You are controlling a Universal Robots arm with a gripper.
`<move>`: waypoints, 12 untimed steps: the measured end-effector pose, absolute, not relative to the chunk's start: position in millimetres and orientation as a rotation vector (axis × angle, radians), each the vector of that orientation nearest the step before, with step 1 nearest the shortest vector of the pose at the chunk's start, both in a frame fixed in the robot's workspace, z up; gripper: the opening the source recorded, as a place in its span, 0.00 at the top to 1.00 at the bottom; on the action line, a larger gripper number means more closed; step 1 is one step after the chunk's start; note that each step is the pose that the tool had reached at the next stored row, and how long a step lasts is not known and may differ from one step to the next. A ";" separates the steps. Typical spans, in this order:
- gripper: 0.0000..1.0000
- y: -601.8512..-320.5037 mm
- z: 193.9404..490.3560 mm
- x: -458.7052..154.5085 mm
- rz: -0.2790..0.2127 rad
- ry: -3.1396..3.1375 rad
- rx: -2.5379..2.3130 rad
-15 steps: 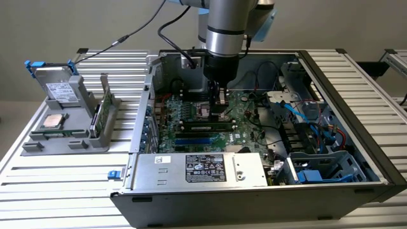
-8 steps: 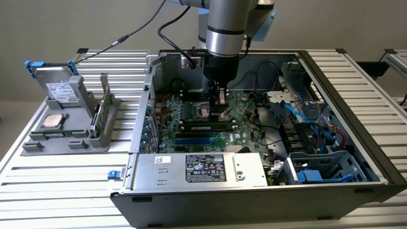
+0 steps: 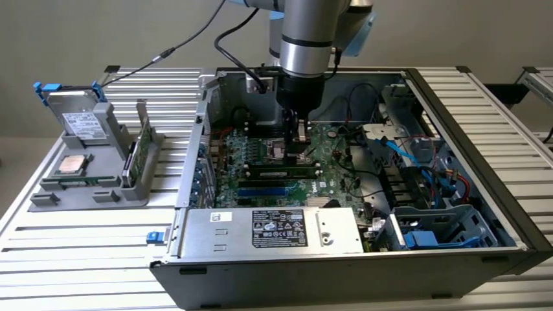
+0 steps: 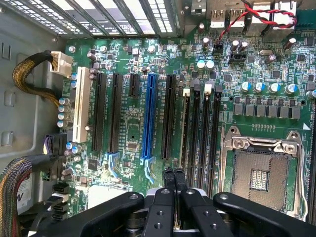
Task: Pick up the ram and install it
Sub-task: 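Press down the ram until it locks into place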
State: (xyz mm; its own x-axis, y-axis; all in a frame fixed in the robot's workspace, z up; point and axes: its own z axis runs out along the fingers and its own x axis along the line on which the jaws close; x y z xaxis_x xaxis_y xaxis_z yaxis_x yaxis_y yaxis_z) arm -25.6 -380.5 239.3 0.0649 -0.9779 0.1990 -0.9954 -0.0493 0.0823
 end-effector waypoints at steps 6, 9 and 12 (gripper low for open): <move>0.90 -381.9 241.7 -27.7 0.136 -2.039 2.125; 0.90 -381.9 242.4 -27.7 0.132 -2.075 2.090; 0.90 -381.9 242.9 -27.7 0.129 -2.111 2.053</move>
